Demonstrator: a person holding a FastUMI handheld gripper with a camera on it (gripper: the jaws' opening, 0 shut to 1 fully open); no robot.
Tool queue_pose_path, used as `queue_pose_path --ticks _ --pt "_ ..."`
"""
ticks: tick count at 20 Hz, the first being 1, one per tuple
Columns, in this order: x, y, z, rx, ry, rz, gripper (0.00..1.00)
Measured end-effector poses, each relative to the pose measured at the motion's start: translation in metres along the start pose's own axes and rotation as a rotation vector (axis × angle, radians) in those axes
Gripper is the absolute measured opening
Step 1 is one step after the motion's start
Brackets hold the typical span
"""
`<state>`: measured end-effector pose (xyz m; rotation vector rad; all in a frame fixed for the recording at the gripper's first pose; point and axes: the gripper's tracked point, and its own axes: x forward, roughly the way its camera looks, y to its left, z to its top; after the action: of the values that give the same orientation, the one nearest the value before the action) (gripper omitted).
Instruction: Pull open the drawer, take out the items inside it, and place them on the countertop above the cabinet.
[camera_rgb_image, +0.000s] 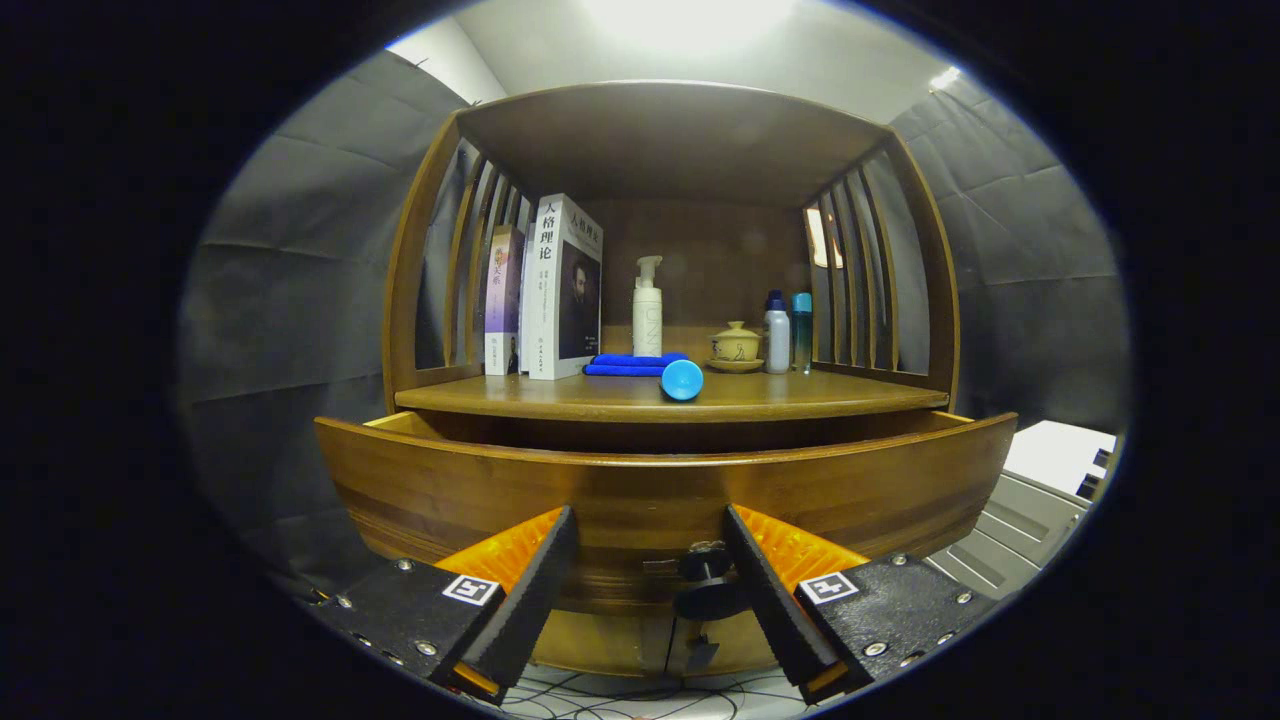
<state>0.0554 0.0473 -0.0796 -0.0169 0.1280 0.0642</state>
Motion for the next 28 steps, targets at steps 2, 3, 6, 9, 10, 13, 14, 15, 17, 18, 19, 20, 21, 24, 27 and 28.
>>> queue_pose_path --ticks 2,3,6,9,10,13,14,15,17,18,19,20,21,24,27,28 --pt "0.006 -0.001 0.0 0.002 0.003 0.003 0.93" --pt "0.009 -0.001 0.0 0.0 0.003 0.005 0.93" --pt "0.019 -0.002 0.0 0.003 0.003 0.011 0.94" --pt "0.025 -0.003 0.0 -0.007 0.002 0.011 0.94" --pt "0.027 -0.002 0.0 -0.009 0.002 0.011 0.94" --pt "0.033 -0.002 0.001 -0.004 0.002 0.012 0.94" --pt "0.035 -0.002 0.0 -0.004 0.003 0.011 0.94" --pt "0.038 -0.002 0.001 -0.004 0.004 0.011 0.94" --pt "0.043 -0.002 0.001 -0.004 0.005 0.012 0.94" --pt "0.045 -0.002 0.001 -0.004 0.005 0.012 0.94" --pt "0.047 -0.002 0.001 -0.002 0.005 0.012 0.94" --pt "0.049 -0.002 0.001 0.001 0.006 0.012 0.94" --pt "0.052 -0.002 0.001 0.006 0.006 0.012 0.94" --pt "0.058 -0.002 0.002 0.017 0.011 0.014 0.94" --pt "0.065 -0.002 0.002 0.018 0.016 0.017 0.94" --pt "0.066 -0.002 0.002 0.015 0.015 0.018 0.94"
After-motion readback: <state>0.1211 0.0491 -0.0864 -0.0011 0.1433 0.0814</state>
